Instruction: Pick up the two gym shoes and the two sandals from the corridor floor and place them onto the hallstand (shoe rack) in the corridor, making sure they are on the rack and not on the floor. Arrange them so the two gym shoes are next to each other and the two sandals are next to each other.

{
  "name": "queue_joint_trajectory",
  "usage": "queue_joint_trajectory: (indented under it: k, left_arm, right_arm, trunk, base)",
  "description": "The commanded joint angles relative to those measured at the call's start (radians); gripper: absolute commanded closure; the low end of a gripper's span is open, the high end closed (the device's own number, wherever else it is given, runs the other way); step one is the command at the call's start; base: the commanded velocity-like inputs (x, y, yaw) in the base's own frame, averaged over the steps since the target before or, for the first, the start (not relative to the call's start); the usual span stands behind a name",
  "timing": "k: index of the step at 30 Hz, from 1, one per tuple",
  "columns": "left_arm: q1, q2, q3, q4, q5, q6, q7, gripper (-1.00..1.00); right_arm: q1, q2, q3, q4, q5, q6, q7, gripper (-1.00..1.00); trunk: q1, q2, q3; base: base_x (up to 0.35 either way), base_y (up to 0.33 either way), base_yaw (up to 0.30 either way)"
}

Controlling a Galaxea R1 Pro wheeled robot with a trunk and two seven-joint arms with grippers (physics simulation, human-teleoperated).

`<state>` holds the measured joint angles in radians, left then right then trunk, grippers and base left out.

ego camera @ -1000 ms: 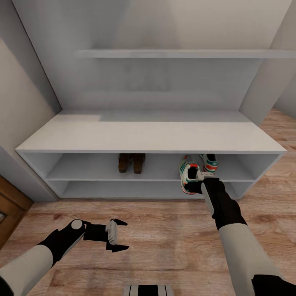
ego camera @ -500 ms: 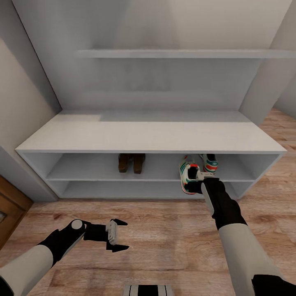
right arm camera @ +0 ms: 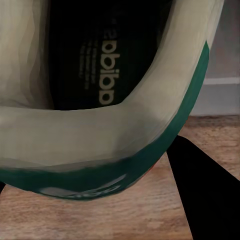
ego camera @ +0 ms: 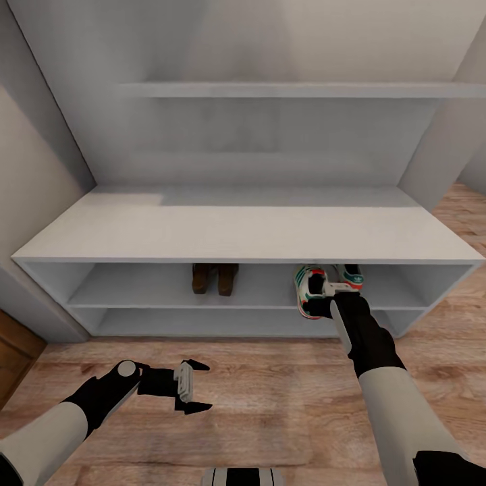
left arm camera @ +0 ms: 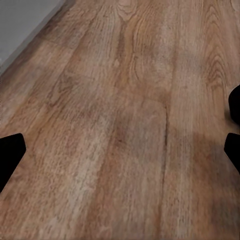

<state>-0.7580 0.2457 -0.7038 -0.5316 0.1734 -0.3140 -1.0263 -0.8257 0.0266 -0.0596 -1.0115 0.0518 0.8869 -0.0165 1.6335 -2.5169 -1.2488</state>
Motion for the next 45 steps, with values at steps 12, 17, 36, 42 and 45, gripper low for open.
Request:
queue_joint_trajectory:
  k: [12, 17, 36, 42, 45]
  left_arm:
    - [-0.001, 0.0, -0.01, -0.001, 0.006, -0.005, 0.002, -1.0]
    - [-0.001, 0.0, -0.01, -0.001, 0.006, -0.005, 0.002, -1.0]
    - [-0.001, 0.0, -0.01, 0.0, 0.005, -0.005, 0.002, -1.0]
    - [-0.001, 0.0, -0.01, 0.0, 0.005, -0.005, 0.002, -1.0]
    - [-0.001, 0.0, -0.01, 0.0, 0.005, -0.005, 0.002, -1.0]
  right_arm:
    - [-0.001, 0.001, -0.002, -0.001, 0.005, 0.004, 0.002, 1.0]
    - [-0.001, 0.001, -0.002, 0.0, 0.004, 0.004, 0.002, 1.0]
    - [-0.001, 0.001, -0.002, 0.005, 0.003, 0.0, 0.002, 1.0]
    - [-0.001, 0.001, -0.002, 0.005, 0.003, 0.0, 0.002, 1.0]
    - [-0.001, 0.001, -0.002, 0.005, 0.003, 0.0, 0.002, 1.0]
  trunk:
    - [0.0, 0.0, -0.001]
    - [0.0, 0.0, -0.001]
    - [0.0, 0.0, -0.001]
    - [0.0, 0.0, -0.001]
    - [0.0, 0.0, -0.001]
  base:
    - [0.122, -0.069, 0.0]
    - [0.003, -0.002, 0.0]
    - [0.073, -0.055, 0.0]
    - [0.004, -0.003, 0.0]
    - [0.095, 0.048, 0.0]
